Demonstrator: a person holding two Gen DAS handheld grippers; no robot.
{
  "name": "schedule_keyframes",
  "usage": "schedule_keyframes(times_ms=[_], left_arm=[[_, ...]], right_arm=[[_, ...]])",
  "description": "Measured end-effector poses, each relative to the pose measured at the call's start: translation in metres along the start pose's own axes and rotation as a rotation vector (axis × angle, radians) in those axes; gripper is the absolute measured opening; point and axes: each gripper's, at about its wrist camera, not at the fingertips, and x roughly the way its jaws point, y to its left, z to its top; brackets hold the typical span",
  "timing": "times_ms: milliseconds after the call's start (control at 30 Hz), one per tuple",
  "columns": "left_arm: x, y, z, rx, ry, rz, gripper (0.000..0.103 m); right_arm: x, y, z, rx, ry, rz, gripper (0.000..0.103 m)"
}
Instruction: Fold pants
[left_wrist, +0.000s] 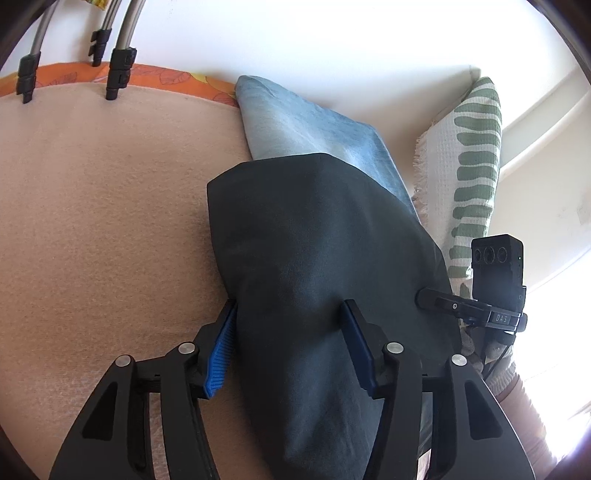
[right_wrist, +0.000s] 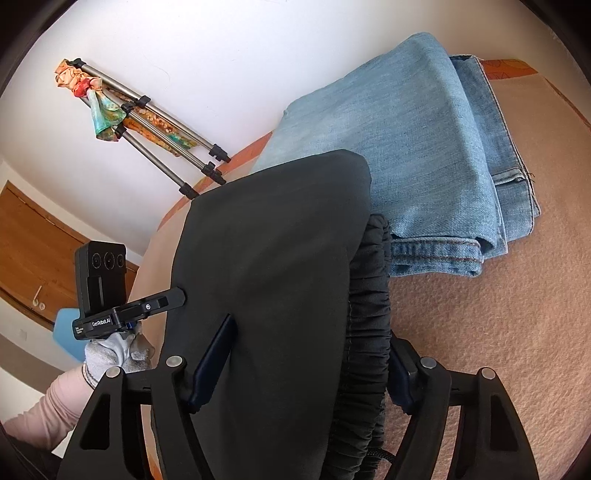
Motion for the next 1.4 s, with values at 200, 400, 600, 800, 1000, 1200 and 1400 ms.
schedule_keyframes(times_ms=[200, 400, 600, 800, 1000, 1200, 1400], left_arm=[[0.002, -0.004, -0.003, -0.009, -0.018, 0.009, 0.021], [-0.009, -0.022, -0.009, 0.055, -0.058, 0.025, 0.012], [-0.034, -0.041, -0.007, 0.128, -0.117, 0.006, 0.010], [-0.052, -0.062, 0.000, 0.210, -0.165, -0.004, 0.009], [-0.069, -0.082, 0.017, 0.266, -0.225, -0.026, 0.009], [-0.077, -0.104, 0.052, 0.320, -0.287, -0.033, 0.009], [-0.068, -0.111, 0.087, 0.337, -0.323, -0.013, 0.009]], right_arm=[[-0.005, 0.010, -0.007, -0.006, 0.002, -0.038, 0.049], [-0.020, 0.042, -0.013, -0.065, -0.021, -0.120, 0.034], [-0.038, 0.073, -0.018, -0.120, -0.079, -0.185, 0.031], [-0.055, 0.095, -0.019, -0.145, -0.141, -0.212, 0.031], [-0.085, 0.109, -0.015, -0.175, -0.217, -0.225, 0.030], [-0.113, 0.119, 0.010, -0.203, -0.301, -0.248, 0.030], [-0.122, 0.112, 0.050, -0.204, -0.346, -0.258, 0.030]])
